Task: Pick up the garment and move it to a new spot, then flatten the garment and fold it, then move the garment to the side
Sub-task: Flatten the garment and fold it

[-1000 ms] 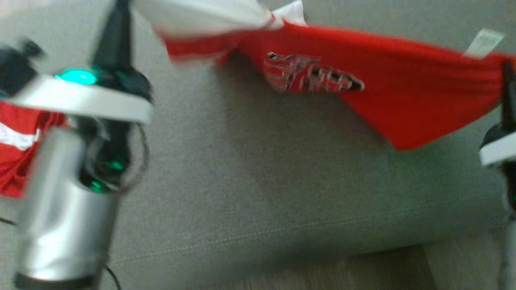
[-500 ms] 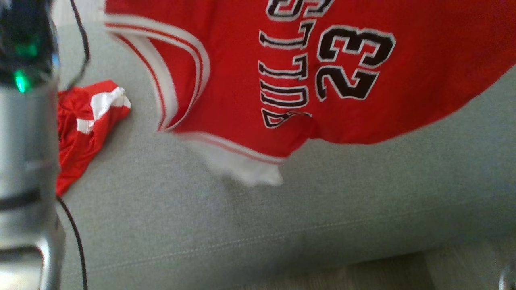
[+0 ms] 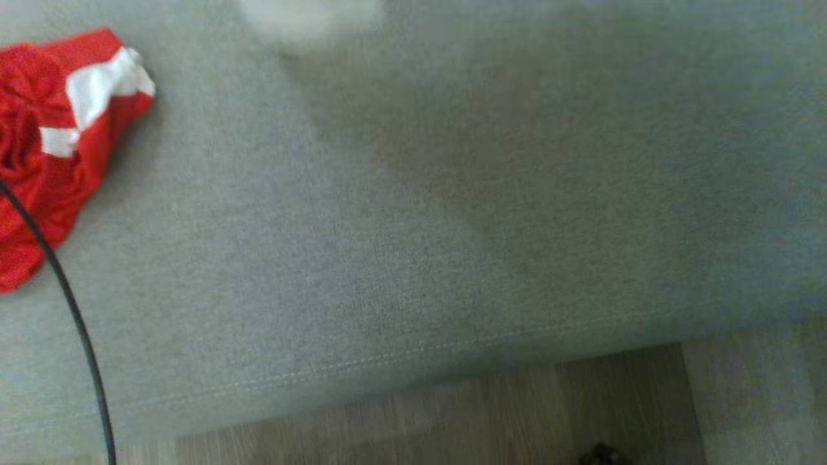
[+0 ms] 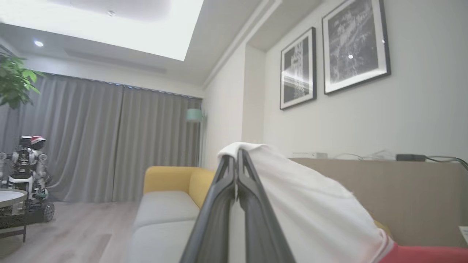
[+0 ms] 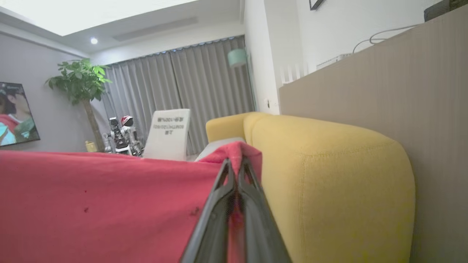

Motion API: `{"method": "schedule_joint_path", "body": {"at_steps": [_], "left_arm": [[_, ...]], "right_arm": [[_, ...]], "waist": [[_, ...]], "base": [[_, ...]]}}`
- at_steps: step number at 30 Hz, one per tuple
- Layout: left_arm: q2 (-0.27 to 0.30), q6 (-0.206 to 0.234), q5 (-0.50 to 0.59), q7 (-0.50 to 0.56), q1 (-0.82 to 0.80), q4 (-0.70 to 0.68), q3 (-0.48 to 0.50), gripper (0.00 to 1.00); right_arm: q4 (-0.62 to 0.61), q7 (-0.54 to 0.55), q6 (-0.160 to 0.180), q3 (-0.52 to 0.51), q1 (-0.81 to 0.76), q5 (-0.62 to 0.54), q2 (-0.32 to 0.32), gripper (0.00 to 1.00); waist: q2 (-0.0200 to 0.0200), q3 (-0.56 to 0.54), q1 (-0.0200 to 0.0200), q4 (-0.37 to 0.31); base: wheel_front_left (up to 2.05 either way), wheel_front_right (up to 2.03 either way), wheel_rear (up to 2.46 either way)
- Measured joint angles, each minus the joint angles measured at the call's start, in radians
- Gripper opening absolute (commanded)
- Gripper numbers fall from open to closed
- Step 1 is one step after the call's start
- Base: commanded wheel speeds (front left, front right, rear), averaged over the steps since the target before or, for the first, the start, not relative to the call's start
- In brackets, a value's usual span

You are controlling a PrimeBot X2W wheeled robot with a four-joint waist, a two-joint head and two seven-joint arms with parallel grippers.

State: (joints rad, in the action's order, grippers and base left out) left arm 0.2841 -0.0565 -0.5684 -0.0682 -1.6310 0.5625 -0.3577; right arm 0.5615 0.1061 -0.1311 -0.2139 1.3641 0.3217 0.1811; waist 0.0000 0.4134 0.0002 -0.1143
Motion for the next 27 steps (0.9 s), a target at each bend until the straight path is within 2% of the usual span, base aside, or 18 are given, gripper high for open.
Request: {"method": "schedule_joint_path", "body": {"at_steps": [3,6,12,15,20,25,26,27], "left_arm": [[-0.005,-0.019,0.034,-0.112,-0.102,0.084,-0.011,0.0],[-0.016,-0.041,0.042,-0.167,-0.137,0.146,-0.017,0.0],[-0.039,-0.067,0.013,-0.188,-0.038,0.181,-0.025,0.0],[-0.041,-0.068,-0.045,-0.189,0.135,0.149,-0.063,0.0],[-0.026,-0.068,-0.234,-0.188,0.515,-0.028,-0.218,0.0],[0.083,-0.068,-0.397,-0.179,0.84,-0.214,-0.239,0.0],[0.116,-0.057,-0.435,-0.178,0.957,-0.285,-0.231,0.0],[0.126,-0.042,-0.45,-0.178,1.013,-0.32,-0.228,0.0]], "right_arm": [[0.078,-0.129,0.0,0.016,0.092,-0.042,0.002,0.0],[0.151,-0.217,0.0,0.044,0.153,-0.071,0.019,0.0],[0.292,-0.261,0.0,0.122,0.146,-0.063,0.031,0.0],[0.377,-0.259,0.0,0.179,0.07,-0.054,0.032,0.0],[0.464,-0.221,0.0,0.252,-0.133,0.009,0.059,0.0],[0.458,-0.238,0.0,0.258,-0.288,0.084,0.107,0.0],[0.437,-0.25,0.0,0.257,-0.349,0.111,0.117,0.0],[0.424,-0.253,0.0,0.255,-0.383,0.125,0.119,0.0]], "waist": [[0.0,0.065,0.0,0.001],[0.0,0.121,0.0001,0.008],[0.0,0.184,0.0003,0.043],[0.0,0.193,0.0003,0.066],[0.0,0.151,-0.0002,0.081],[0.0001,0.086,-0.0003,0.082],[0.0001,0.058,-0.0003,0.08],[0.0001,0.044,-0.0003,0.079]], "base": [[0.0,0.0,0.0],[0.0,0.0,0.0],[0.0,0.0,0.0],[0.0,0.0,0.0],[0.0,0.0,0.0],[0.0,0.0,0.0],[0.0,0.0,0.0],[0.0,0.0,0.0]]}}
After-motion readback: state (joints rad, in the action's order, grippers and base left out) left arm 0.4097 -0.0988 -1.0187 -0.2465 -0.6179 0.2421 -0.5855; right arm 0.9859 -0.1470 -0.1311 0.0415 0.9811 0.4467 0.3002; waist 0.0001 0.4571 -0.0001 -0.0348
